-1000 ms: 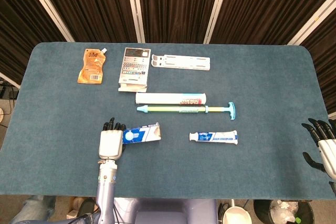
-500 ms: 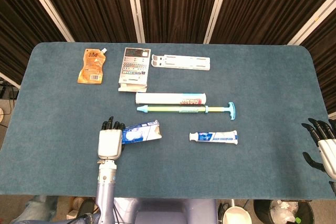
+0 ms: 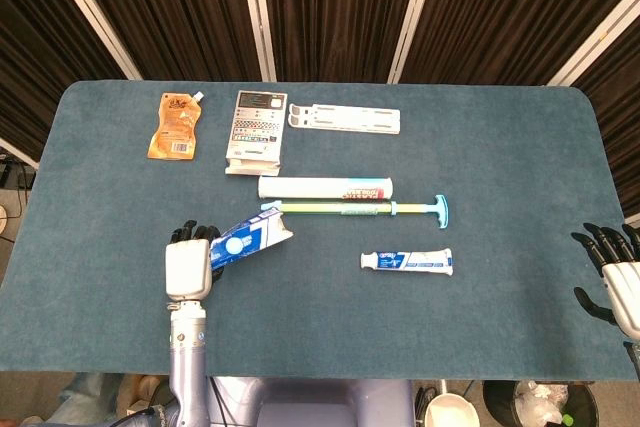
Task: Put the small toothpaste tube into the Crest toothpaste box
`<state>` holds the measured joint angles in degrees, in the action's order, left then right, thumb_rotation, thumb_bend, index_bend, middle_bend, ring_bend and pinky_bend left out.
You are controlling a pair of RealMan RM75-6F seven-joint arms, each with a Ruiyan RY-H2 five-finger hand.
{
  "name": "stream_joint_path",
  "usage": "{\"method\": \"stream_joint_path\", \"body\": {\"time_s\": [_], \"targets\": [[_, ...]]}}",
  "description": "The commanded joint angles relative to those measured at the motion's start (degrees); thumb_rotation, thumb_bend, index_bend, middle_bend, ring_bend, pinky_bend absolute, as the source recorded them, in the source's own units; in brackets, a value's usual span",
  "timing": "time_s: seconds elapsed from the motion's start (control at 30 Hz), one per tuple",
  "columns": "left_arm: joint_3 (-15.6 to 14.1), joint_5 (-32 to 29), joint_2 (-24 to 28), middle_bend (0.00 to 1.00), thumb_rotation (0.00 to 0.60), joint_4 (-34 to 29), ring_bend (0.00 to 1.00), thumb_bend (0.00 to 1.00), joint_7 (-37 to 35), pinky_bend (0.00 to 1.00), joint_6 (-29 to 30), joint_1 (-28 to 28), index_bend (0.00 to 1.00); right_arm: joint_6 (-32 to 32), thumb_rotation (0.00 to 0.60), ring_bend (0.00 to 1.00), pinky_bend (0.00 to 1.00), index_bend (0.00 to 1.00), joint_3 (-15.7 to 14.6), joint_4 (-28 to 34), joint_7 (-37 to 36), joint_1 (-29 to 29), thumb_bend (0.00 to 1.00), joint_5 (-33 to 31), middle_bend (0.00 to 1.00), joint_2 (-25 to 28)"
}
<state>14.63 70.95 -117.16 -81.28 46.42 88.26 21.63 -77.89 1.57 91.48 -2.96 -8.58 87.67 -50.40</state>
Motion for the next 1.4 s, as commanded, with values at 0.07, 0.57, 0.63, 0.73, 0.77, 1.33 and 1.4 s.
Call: {"method": "stream_joint_path", "body": {"time_s": [0.07, 0.57, 0.63, 0.73, 0.77, 1.33, 1.4], "targets": [[0.27, 0.26, 0.72, 0.44, 0.600, -1.46, 0.23, 0.34, -2.39, 0.30, -0.10, -0.20, 0.43, 0.05, 0.600, 0.13, 0.03, 0.18, -0.02, 0.00, 0.24, -0.05, 0.31, 0.11, 0.14, -0.05], [12.86, -13.61, 39.90, 0.42, 0.600, -49.48, 0.23, 0.34, -38.83, 0.30, -20.65, -7.14, 0.42, 3.55, 0.600, 0.13, 0.03, 0.18, 0.88, -1.56, 7.13, -3.18, 0.31, -0.38, 0.19, -6.39], [15.54, -16.41, 47.47, 0.42, 0.600, -52.16, 0.23, 0.34, -48.19, 0.30, -26.89, -8.88, 0.42, 4.86, 0.600, 0.13, 0.03, 0.18, 0.65, -1.12, 7.99, -4.07, 0.31, 0.07, 0.20, -7.47], [20.92, -17.85, 58.20, 0.42, 0.600, -52.76, 0.23, 0.34, -65.03, 0.30, -37.84, -12.11, 0.42, 7.44, 0.600, 0.13, 0.03, 0.18, -0.14, 0.01, 10.49, -5.43, 0.31, 0.79, 0.24, -8.83], [22.61, -17.03, 61.12, 0.42, 0.600, -51.94, 0.23, 0.34, -69.80, 0.30, -40.93, -13.26, 0.42, 8.44, 0.600, 0.13, 0.03, 0.18, -0.41, 0.63, 11.52, -5.86, 0.31, 0.80, 0.25, -9.18], [22.28, -5.00, 73.09, 0.42, 0.600, -46.37, 0.23, 0.34, -87.83, 0.30, -49.36, -14.42, 0.42, 19.45, 0.600, 0.13, 0.03, 0.23, 3.99, 2.49, 15.65, -15.45, 0.31, -5.43, 0.31, -21.33], [21.40, -5.75, 73.03, 0.42, 0.600, -46.32, 0.23, 0.34, -87.46, 0.30, -49.21, -13.18, 0.42, 20.19, 0.600, 0.13, 0.03, 0.23, 4.42, 1.90, 15.71, -16.28, 0.31, -6.44, 0.31, -22.81]]}}
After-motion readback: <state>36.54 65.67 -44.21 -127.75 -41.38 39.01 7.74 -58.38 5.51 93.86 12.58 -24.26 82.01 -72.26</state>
